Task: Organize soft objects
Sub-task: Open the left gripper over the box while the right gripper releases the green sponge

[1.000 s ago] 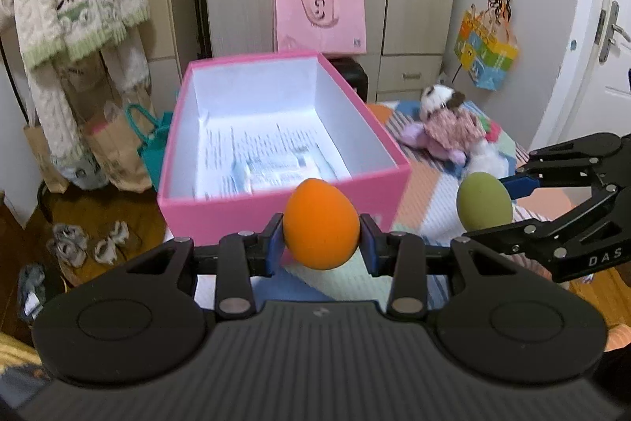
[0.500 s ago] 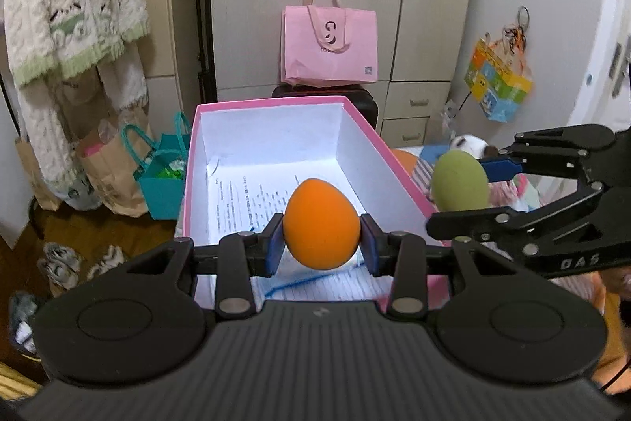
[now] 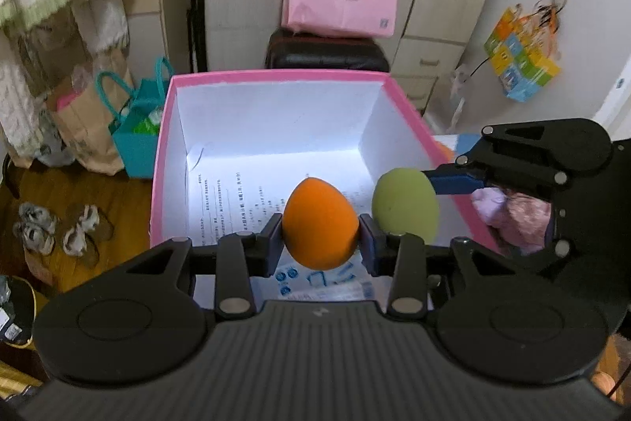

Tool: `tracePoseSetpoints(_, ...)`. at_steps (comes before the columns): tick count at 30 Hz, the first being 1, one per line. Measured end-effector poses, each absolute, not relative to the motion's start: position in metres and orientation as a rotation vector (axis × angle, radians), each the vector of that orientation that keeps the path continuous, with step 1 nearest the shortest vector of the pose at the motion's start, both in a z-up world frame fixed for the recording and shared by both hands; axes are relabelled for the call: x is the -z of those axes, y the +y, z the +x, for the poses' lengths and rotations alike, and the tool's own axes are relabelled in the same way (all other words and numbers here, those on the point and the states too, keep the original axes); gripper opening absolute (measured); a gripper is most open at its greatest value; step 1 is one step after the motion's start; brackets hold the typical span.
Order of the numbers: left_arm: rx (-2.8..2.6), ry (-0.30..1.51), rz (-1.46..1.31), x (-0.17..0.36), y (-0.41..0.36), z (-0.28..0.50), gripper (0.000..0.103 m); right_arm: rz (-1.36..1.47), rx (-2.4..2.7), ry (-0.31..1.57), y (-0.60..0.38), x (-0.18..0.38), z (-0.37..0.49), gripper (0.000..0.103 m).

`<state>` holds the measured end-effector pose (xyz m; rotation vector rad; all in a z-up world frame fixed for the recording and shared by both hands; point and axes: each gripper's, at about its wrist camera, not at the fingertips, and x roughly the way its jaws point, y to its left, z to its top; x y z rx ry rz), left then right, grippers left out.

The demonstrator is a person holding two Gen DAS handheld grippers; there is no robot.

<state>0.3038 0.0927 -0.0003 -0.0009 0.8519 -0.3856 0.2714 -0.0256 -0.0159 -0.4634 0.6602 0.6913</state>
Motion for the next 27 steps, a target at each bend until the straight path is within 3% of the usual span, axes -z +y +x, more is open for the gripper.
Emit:
tracePoseSetpoints(11, 0.362, 0.912, 0.07, 0.013, 0.093, 0.329, 0.038, -0.523, -0.721, 0.757, -0.011, 0.034, 0.305, 0.055)
tracePoseSetpoints(16, 0.358, 0.913, 0.096, 0.016, 0.089, 0.329, 0.039, -0.518, -0.714, 0.752, -0.007, 0.036, 0.307, 0.072)
tracePoseSetpoints(20, 0.363, 0.87, 0.086, 0.009, 0.094, 0.32, 0.051, -0.483, -0.696, 0.741, -0.01, 0.035, 0.306, 0.073)
tracePoseSetpoints(27, 0.381, 0.795, 0.075, -0.012, 0.106, 0.281, 0.053, -0.384, -0.694, 0.686, -0.025, 0.021, 0.274, 0.073)
